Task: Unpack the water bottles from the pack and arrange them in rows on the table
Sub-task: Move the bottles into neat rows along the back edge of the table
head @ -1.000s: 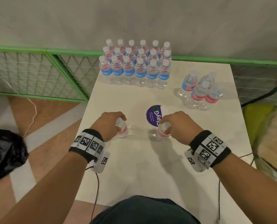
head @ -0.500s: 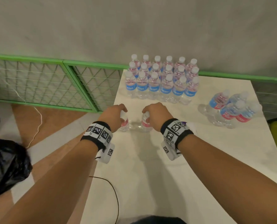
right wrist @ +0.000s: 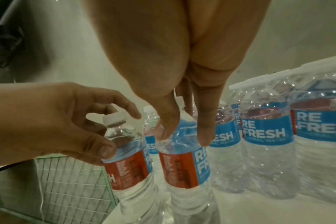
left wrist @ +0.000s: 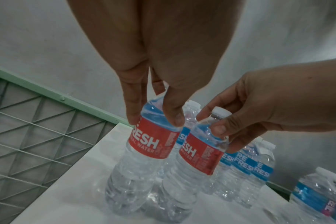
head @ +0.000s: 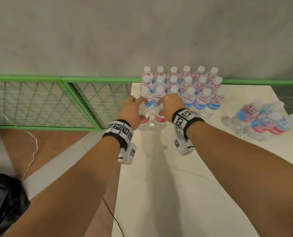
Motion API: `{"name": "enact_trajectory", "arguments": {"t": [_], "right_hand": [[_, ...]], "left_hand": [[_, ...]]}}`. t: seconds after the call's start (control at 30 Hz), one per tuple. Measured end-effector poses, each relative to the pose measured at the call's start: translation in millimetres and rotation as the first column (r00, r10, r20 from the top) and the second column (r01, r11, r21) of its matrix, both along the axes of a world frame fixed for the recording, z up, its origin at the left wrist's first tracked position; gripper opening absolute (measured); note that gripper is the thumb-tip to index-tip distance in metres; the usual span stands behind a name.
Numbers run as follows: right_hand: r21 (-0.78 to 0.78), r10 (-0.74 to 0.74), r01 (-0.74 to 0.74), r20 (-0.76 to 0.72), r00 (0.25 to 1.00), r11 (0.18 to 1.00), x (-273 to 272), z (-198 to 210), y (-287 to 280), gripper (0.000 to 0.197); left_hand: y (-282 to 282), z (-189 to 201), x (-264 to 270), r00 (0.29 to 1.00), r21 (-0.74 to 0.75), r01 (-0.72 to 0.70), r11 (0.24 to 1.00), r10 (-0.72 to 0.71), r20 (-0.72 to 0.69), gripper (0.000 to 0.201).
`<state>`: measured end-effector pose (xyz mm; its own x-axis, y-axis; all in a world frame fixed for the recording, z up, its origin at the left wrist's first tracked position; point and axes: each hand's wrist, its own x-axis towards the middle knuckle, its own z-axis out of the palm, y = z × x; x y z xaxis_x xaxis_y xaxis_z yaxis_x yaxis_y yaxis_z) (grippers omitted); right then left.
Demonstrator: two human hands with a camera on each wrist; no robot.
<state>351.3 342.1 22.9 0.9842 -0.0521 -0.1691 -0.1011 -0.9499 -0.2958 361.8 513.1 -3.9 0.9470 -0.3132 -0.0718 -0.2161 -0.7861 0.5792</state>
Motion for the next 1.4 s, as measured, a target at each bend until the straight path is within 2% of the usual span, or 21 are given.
{"name": "enact_trajectory", "arguments": {"t": [0.07, 0.13, 0.2, 0.27, 0.4, 0.5, 0.63, 0.73, 0.9, 1.0, 1.17, 1.4], "right_hand": [[-0.006, -0.007, 0.007, -0.004, 1.0, 1.0, 6, 1, 1, 0.038], [-0.008, -0.008, 0.008, -0.005, 1.0, 1.0, 10, 2, 1, 0.037], [-0.017, -0.007, 0.007, -0.002, 1.0, 1.0, 12, 2, 2, 0.036], [-0.026, -0.005, 0.005, -0.001, 1.0, 1.0, 12, 2, 3, 0.037], [-0.03, -0.01, 0.01, -0.012, 1.0, 0.999, 13, 6, 4, 0.039], [-0.028, -0.015, 0.014, -0.025, 1.0, 1.0, 14, 8, 3, 0.041], [-0.04, -0.009, 0.008, -0.024, 1.0, 0.999, 15, 8, 3, 0.04], [-0.053, 0.002, -0.004, -0.022, 1.0, 0.999, 14, 10, 3, 0.038], [-0.073, 0.018, -0.02, -0.027, 0.999, 0.997, 14, 13, 3, 0.032], [-0.094, 0.03, -0.033, -0.032, 0.999, 0.995, 14, 14, 4, 0.031], [-0.093, 0.015, -0.019, -0.039, 0.999, 0.995, 15, 16, 3, 0.033], [-0.119, 0.017, -0.023, -0.046, 0.999, 0.993, 16, 18, 8, 0.048]], "left_hand": [[0, -2, 4, 0.999, -0.118, -0.026, 0.993, 0.021, -0.036, 0.068], [1, -7, 8, 0.998, -0.229, -0.053, 0.972, 0.042, -0.051, 0.068], [4, -11, 13, 0.998, -0.259, -0.062, 0.964, 0.051, -0.049, 0.065], [4, -10, 17, 0.998, -0.236, -0.063, 0.97, 0.064, -0.002, 0.059], [-7, 3, 21, 0.982, -0.164, -0.151, 0.975, 0.166, 0.087, 0.053], [-14, 11, 28, 0.99, -0.026, -0.109, 0.994, 0.111, 0.081, 0.04], [-12, 15, 32, 0.998, -0.026, -0.015, 1.0, 0.016, 0.063, 0.025], [-10, 18, 30, 0.998, -0.025, 0.042, 0.999, -0.041, 0.044, 0.028], [-8, 15, 32, 0.997, 0.048, -0.065, 0.997, 0.064, 0.031, 0.046], [-11, 14, 31, 0.999, 0.125, -0.048, 0.991, 0.047, 0.015, 0.04], [-13, 11, 34, 0.998, 0.108, -0.062, 0.992, 0.062, 0.005, 0.039], [-14, 10, 33, 0.999, 0.113, -0.032, 0.993, 0.03, 0.025, 0.038]]}}
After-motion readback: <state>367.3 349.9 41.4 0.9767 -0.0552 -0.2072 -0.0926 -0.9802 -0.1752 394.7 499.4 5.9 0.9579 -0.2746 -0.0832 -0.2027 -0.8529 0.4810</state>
